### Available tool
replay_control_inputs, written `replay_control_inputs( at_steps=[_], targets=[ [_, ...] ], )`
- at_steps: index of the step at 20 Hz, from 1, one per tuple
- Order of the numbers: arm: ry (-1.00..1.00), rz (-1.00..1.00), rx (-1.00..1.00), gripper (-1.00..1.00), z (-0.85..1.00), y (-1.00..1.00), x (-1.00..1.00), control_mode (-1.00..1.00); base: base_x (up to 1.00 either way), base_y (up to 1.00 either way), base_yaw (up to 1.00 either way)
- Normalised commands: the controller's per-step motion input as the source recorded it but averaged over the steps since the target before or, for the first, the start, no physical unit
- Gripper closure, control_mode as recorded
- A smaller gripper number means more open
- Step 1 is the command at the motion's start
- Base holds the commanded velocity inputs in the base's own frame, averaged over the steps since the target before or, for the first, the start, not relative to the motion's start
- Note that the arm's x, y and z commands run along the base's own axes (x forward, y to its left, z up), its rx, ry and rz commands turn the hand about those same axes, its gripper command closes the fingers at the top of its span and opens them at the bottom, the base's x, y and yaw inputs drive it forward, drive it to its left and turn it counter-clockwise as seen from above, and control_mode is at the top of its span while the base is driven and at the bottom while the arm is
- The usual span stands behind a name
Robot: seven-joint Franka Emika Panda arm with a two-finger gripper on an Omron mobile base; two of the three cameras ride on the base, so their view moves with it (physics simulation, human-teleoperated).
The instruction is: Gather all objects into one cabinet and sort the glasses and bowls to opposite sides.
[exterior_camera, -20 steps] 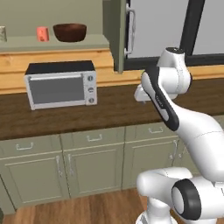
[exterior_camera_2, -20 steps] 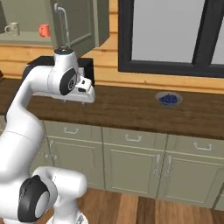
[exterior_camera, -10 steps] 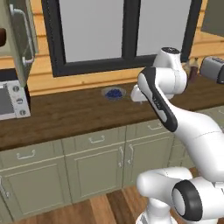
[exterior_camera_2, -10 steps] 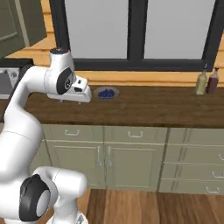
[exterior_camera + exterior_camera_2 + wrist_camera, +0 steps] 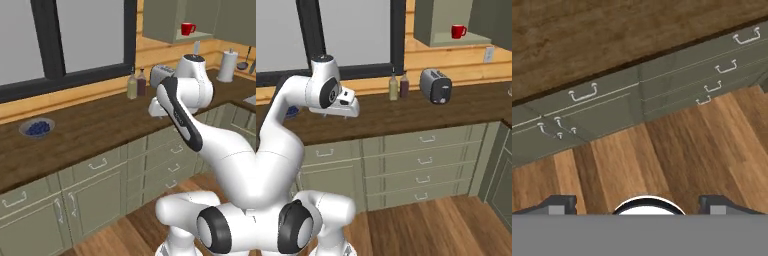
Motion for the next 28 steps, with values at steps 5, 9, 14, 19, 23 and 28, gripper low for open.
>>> replay_control_inputs(
  at_steps=[5,9,14,19,23,28],
  targets=[
    [0.00,0.00,0.00,-1.00,0.00,0.00,0.00,1.00,0.56,-0.75,-0.29],
    [0.00,0.00,0.00,-1.00,0.00,0.00,0.00,1.00,0.92,-0.40,-0.03],
    [0.00,0.00,0.00,-1.00,0.00,0.00,0.00,1.00,0.92,-0.18,0.05],
    [0.00,0.00,0.00,-1.00,0.00,0.00,0.00,1.00,0.97,-0.20,0.17],
    [0.00,0.00,0.00,-1.00,0.00,0.00,0.00,1.00,0.92,-0.44,0.25],
    [0.00,0.00,0.00,-1.00,0.00,0.00,0.00,1.00,0.60,-0.72,0.26]
  ],
)
